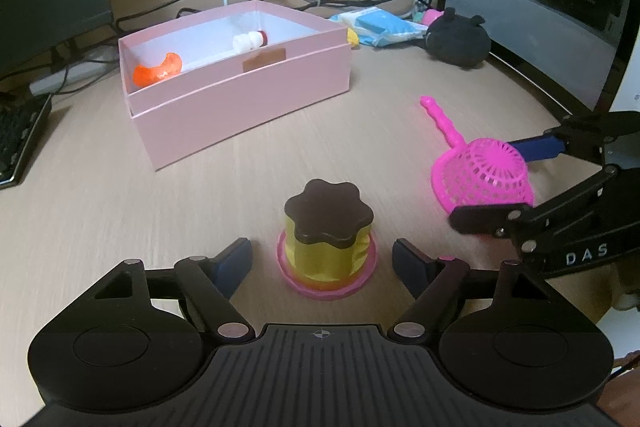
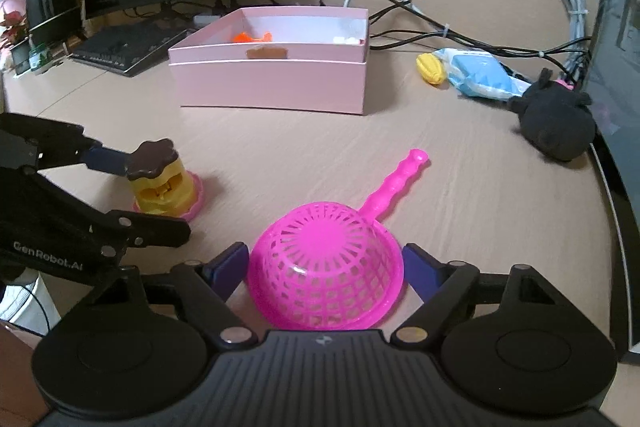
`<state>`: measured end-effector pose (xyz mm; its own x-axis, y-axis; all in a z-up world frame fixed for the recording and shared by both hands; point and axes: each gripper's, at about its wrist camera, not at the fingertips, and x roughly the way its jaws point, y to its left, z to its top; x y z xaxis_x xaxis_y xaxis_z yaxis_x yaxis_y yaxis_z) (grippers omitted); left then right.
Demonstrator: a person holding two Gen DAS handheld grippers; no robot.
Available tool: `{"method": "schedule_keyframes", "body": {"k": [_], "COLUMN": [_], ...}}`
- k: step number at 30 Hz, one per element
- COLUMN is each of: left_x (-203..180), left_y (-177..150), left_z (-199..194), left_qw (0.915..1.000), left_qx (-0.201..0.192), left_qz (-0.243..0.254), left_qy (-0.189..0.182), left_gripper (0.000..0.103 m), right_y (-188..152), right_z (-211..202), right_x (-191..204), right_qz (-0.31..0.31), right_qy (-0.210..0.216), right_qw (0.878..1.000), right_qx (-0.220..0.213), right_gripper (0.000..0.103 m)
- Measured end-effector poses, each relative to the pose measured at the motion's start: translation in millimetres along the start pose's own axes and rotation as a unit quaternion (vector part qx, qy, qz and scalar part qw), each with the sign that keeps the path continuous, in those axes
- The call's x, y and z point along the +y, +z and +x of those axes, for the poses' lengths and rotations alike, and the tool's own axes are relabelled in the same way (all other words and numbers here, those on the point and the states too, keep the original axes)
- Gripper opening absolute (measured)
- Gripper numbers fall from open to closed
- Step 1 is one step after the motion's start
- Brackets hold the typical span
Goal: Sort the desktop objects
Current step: 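Grasp the pink strainer with the right gripper while the left gripper grasps the pudding cup, then carry the pudding cup and strainer into the pink box and open both grippers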
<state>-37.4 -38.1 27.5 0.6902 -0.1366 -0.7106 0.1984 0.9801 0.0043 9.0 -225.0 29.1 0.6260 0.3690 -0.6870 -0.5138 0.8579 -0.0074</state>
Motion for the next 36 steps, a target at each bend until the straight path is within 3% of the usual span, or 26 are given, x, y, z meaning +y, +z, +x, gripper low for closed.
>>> {"method": "schedule_keyframes", "body": {"k": [3, 4, 5, 11, 14, 19, 24, 29, 33, 36], "left_x": [-1.3, -1.8, -2.5, -5.4, -5.7, 15.8, 42.4, 67.0, 94.3, 116.4], "left_y": [1.1, 1.7, 2.4, 3.1, 6.4, 37.7, 82.1, 116.6, 142.9, 164.8], "left_z": [1.7, 2.1, 1.7, -3.2, -17.7, -56.2, -78.4, -54.8, -32.7, -10.3], "left_qw": [1.0, 1.0, 0.9999, 0.9993, 0.9985, 0.9959, 0.9866, 0.986, 0.9857, 0.984], "left_qx": [-0.001, -0.002, -0.005, 0.002, -0.014, -0.084, -0.161, -0.164, -0.161, -0.161], "left_qz": [0.006, 0.008, 0.01, 0.032, 0.048, 0.035, 0.008, -0.01, -0.041, -0.062], "left_qy": [0.002, 0.003, 0.003, -0.017, -0.021, -0.007, 0.022, 0.029, 0.029, 0.046], "left_gripper": [0.077, 0.073, 0.061, 0.061, 0.061, 0.061, 0.061, 0.061, 0.061, 0.061], "right_y": [1.2, 1.8, 2.7, 9.0, 18.3, 55.1, 100.5, 135.3, 160.5, 180.8], "right_z": [-5.6, -8.3, -11.7, -34.5, -50.2, -87.8, -111.4, -79.5, -23.8, 26.6], "right_x": [-2.9, -3.9, -4.6, -3.6, -3.3, -1.3, 5.1, 18.2, 26.7, 35.4], "right_qz": [0.002, 0.003, 0.003, -0.023, -0.041, -0.088, -0.123, -0.171, -0.182, -0.179], "right_qy": [-0.009, -0.009, -0.008, -0.002, 0.007, -0.008, 0.006, 0.022, 0.029, 0.01], "right_qw": [1.0, 1.0, 1.0, 1.0, 0.999, 0.99, 0.975, 0.963, 0.966, 0.97], "right_qx": [-0.002, -0.003, -0.004, -0.011, -0.025, -0.106, -0.186, -0.207, -0.182, -0.164], "right_gripper": [0.084, 0.084, 0.084, 0.084, 0.084, 0.084, 0.084, 0.084, 0.084, 0.084]}}
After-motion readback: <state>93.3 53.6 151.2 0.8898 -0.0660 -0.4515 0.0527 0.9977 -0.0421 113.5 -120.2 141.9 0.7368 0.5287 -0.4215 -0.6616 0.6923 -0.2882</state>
